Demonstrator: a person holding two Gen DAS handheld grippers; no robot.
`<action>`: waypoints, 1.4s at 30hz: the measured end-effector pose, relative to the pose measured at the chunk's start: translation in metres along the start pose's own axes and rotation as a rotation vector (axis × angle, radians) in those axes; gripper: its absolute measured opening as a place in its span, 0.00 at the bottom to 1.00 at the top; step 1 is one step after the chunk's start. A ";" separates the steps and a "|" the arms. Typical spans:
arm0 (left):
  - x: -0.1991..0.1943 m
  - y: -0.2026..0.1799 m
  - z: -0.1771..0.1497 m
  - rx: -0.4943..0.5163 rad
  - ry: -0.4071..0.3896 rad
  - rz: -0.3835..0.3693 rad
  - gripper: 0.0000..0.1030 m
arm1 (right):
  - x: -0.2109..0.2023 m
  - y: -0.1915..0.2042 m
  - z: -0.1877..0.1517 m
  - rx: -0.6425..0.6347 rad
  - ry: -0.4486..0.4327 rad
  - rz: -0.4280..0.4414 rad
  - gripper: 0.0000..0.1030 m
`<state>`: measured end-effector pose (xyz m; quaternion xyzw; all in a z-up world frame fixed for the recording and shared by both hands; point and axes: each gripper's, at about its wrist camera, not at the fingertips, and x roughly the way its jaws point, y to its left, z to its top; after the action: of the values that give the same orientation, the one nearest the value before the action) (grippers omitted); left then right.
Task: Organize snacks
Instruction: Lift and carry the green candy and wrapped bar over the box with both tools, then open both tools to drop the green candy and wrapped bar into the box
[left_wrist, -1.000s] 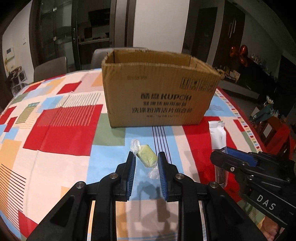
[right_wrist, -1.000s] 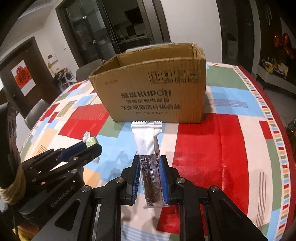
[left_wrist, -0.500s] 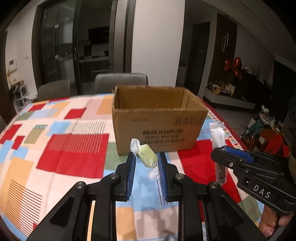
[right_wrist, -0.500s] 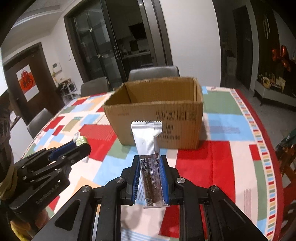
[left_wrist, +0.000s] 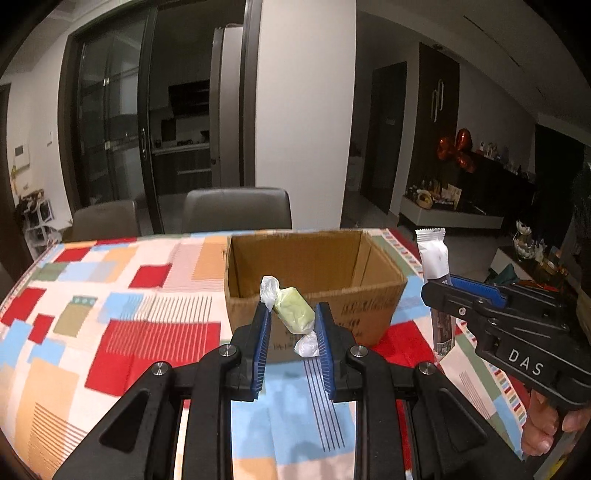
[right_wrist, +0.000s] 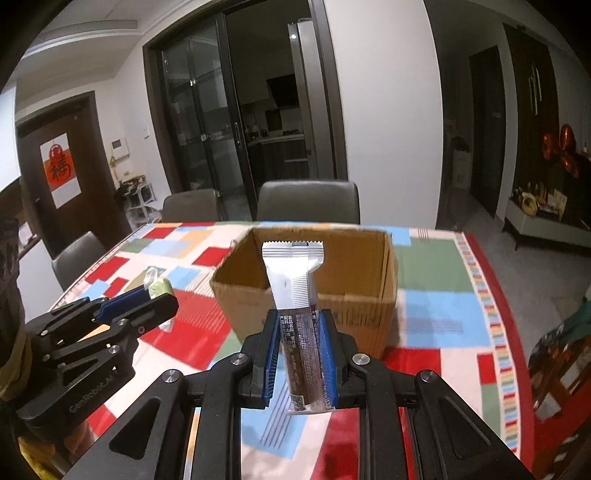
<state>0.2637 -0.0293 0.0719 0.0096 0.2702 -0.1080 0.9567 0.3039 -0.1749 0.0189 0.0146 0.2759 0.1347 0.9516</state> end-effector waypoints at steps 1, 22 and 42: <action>0.001 0.000 0.004 0.007 -0.004 0.002 0.24 | 0.001 -0.001 0.006 0.000 -0.003 0.000 0.21; 0.080 0.007 0.082 0.108 0.102 0.008 0.24 | 0.074 -0.025 0.088 -0.021 0.130 -0.025 0.21; 0.133 0.026 0.089 -0.001 0.278 0.053 0.50 | 0.130 -0.046 0.099 0.026 0.325 -0.080 0.46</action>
<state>0.4254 -0.0375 0.0780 0.0312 0.3998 -0.0801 0.9126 0.4734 -0.1804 0.0304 -0.0061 0.4281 0.0938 0.8988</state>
